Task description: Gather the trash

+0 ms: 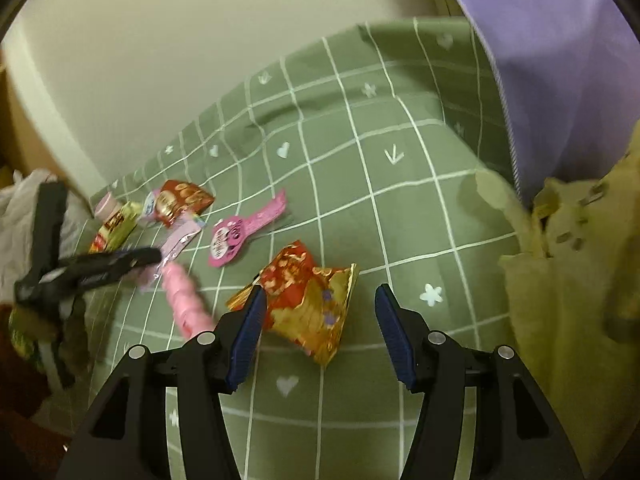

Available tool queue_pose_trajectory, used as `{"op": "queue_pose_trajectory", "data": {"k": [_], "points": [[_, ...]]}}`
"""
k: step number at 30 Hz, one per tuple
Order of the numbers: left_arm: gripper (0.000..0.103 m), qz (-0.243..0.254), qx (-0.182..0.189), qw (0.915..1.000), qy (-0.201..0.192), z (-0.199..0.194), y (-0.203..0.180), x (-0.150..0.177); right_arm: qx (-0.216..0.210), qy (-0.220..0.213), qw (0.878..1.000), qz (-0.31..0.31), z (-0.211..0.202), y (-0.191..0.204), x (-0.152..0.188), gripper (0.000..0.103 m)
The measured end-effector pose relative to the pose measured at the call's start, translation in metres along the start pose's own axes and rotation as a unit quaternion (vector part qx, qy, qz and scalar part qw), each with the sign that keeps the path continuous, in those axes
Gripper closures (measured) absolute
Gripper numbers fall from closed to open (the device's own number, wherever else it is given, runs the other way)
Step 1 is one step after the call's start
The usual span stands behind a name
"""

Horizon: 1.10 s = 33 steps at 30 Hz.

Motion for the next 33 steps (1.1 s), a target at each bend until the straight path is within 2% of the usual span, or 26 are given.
{"op": "queue_pose_trajectory", "data": {"k": [3, 5, 6, 12, 15, 16, 18, 19, 20, 22, 25, 26, 30, 31, 32, 33], "points": [[0.090, -0.017, 0.016, 0.9997, -0.004, -0.008, -0.003, 0.006, -0.015, 0.031, 0.999, 0.005, 0.020, -0.001, 0.004, 0.059], [0.092, -0.017, 0.017, 0.9997, -0.007, -0.012, -0.003, 0.009, -0.025, 0.036, 0.999, 0.005, 0.024, 0.002, 0.007, 0.073], [0.093, -0.018, 0.017, 0.9996, -0.010, -0.015, -0.003, 0.011, -0.025, 0.035, 0.999, 0.003, 0.023, 0.005, 0.008, 0.076], [0.096, -0.020, 0.023, 0.9988, -0.038, -0.038, -0.005, 0.008, -0.026, 0.016, 0.999, -0.038, 0.001, 0.024, 0.008, 0.081], [0.096, -0.009, 0.006, 0.9988, -0.047, -0.042, -0.008, -0.001, -0.020, -0.007, 0.998, -0.056, -0.018, 0.031, 0.006, 0.081], [0.095, -0.012, 0.000, 0.9988, -0.048, -0.041, -0.006, -0.002, -0.019, -0.013, 0.998, -0.055, -0.023, 0.030, 0.005, 0.081], [0.074, -0.018, 0.012, 0.9989, -0.042, -0.034, -0.001, -0.002, -0.015, -0.031, 0.998, -0.050, -0.041, 0.027, 0.005, 0.081], [0.055, -0.017, 0.026, 0.9988, -0.039, -0.030, 0.000, 0.000, -0.014, -0.035, 0.998, -0.050, -0.045, 0.026, 0.006, 0.081], [0.052, -0.007, 0.036, 0.9987, -0.037, -0.026, -0.001, 0.003, -0.010, -0.042, 0.998, -0.051, -0.055, 0.024, 0.007, 0.081], [0.051, 0.013, 0.017, 0.9990, -0.038, -0.019, -0.002, 0.008, -0.004, -0.047, 0.998, -0.052, -0.065, 0.022, 0.010, 0.081], [0.045, 0.034, -0.040, 0.9985, -0.017, -0.005, -0.002, 0.017, 0.009, -0.048, 0.997, -0.051, -0.078, 0.017, 0.016, 0.081], [0.045, 0.036, -0.045, 0.9983, -0.013, -0.002, -0.002, 0.020, 0.013, -0.047, 0.998, -0.051, -0.081, 0.014, 0.019, 0.081], [0.044, 0.052, -0.023, 0.9974, -0.045, -0.004, -0.010, 0.027, 0.025, -0.038, 0.998, -0.038, -0.087, 0.003, 0.028, 0.081], [0.047, 0.053, -0.028, 0.9971, -0.048, -0.003, -0.011, 0.028, 0.028, -0.035, 0.998, -0.035, -0.088, 0.000, 0.030, 0.081], [0.056, 0.052, -0.034, 0.9968, -0.050, -0.004, -0.011, 0.027, 0.029, -0.034, 0.998, -0.033, -0.089, -0.001, 0.031, 0.081], [0.059, 0.050, -0.042, 0.9966, -0.051, -0.003, -0.010, 0.026, 0.031, -0.033, 0.999, -0.029, -0.089, -0.003, 0.033, 0.081]]}}
Point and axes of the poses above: each gripper's, at about its wrist camera, not at the fingertips, and z roughly the way its jaws point, y to its left, x to its underside, the point moved 6 cm from there along z, roughly the way its jaws point
